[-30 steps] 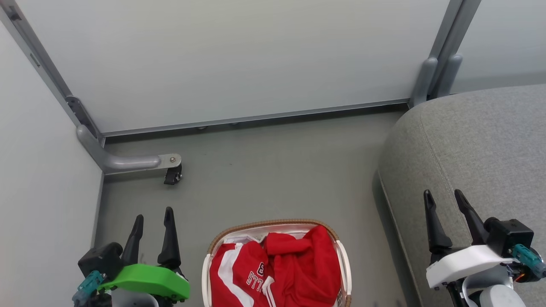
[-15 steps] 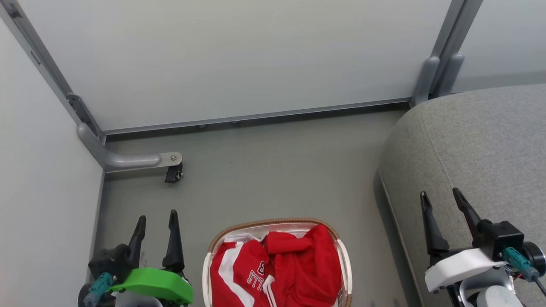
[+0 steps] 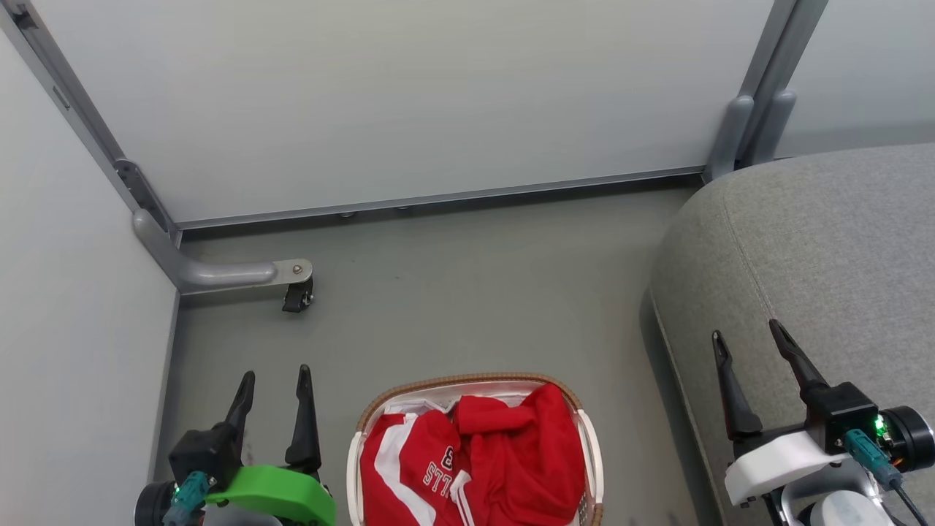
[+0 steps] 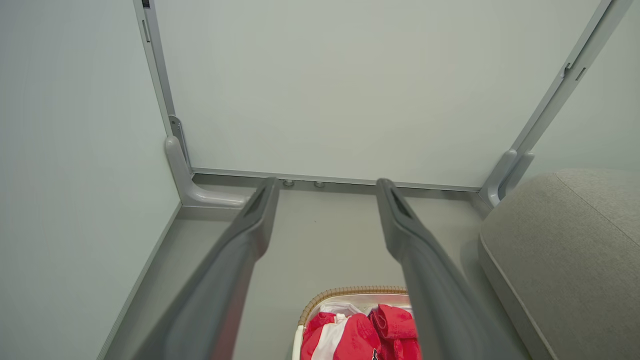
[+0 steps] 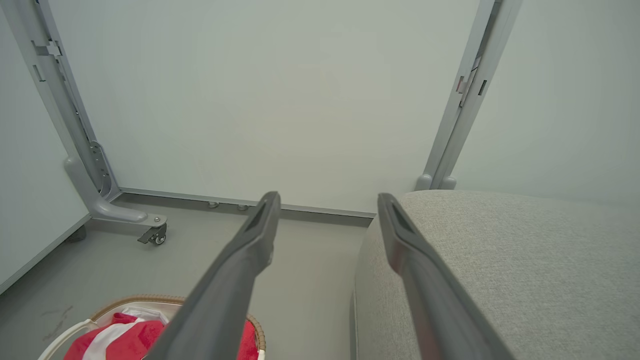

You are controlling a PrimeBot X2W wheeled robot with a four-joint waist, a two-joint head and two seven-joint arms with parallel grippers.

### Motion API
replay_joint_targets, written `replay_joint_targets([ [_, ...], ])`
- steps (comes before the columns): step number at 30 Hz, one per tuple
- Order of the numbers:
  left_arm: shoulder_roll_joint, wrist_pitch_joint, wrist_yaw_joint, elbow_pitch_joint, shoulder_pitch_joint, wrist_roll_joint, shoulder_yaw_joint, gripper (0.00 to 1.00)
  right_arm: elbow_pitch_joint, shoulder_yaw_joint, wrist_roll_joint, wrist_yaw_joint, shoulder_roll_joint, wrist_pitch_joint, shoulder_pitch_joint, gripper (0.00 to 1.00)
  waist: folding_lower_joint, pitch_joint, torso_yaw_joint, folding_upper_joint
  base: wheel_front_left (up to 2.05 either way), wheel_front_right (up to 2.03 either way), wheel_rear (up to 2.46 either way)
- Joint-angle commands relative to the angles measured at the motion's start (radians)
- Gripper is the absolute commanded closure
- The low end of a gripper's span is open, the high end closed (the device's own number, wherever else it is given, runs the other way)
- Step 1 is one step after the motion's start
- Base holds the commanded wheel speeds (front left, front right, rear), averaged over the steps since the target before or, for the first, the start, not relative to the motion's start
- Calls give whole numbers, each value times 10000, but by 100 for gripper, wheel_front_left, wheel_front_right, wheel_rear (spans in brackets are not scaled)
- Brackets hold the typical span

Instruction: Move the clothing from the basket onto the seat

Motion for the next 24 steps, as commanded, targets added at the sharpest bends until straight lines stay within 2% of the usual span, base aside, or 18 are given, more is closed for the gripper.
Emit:
replay_joint_targets([
  [1,68,-82,59,17,122,237,-9,0,-51,16,-231,0,-64,-100,162,0,0,1,1,0,0,0,0],
  [24,68,-85,3,179,103,242,-61,0,-5,-59,-301,-1,-64,-109,178,0,0,13,6,0,0,0,0],
])
